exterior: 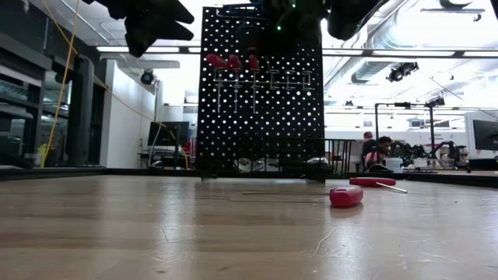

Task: Hang tools onto peg board
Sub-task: Hang the red allen wrench on the pegboard

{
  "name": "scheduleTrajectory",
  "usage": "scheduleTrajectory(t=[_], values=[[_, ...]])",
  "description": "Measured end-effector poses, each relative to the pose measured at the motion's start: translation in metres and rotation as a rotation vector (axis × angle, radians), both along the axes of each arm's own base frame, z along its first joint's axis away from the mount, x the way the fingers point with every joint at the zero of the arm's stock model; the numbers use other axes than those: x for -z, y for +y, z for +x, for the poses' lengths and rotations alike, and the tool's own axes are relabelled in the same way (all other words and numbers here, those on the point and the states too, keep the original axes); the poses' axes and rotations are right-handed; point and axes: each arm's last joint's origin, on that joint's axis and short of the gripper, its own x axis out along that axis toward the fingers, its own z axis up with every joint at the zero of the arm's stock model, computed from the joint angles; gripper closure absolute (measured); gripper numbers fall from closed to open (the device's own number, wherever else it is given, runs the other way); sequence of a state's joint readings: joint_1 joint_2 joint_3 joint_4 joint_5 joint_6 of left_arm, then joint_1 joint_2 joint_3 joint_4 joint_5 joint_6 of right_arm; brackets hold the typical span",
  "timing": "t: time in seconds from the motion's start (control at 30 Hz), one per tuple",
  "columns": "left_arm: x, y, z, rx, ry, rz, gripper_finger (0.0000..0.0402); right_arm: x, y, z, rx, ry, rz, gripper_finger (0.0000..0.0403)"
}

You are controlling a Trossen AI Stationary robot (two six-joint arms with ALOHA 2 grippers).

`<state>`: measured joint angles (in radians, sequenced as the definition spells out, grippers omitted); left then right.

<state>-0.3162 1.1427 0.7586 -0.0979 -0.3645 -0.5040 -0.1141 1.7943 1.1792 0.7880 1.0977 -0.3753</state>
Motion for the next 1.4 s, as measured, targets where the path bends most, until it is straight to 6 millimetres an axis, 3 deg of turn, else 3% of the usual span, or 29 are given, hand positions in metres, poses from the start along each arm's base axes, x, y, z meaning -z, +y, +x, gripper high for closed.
scheduleTrajectory(t=[0.4, 0.73, 1.0, 1.4], values=[[0.000, -0.003, -0.001, 0.031, 0.005, 0.078, 0.0282, 0.017, -0.012, -0.012, -0.050, -0.096, -0.014, 0.0288], [0.000, -0.002, -0.001, 0.027, 0.006, 0.082, 0.0282, 0.003, -0.008, -0.013, -0.041, -0.163, -0.063, 0.0292], [0.000, -0.002, -0.001, 0.022, 0.006, 0.084, 0.0282, 0.004, -0.004, -0.012, -0.037, -0.163, -0.047, 0.0392], [0.000, -0.002, -0.001, 0.007, 0.004, 0.082, 0.0282, 0.004, 0.010, -0.010, -0.021, -0.178, -0.021, 0.0401]])
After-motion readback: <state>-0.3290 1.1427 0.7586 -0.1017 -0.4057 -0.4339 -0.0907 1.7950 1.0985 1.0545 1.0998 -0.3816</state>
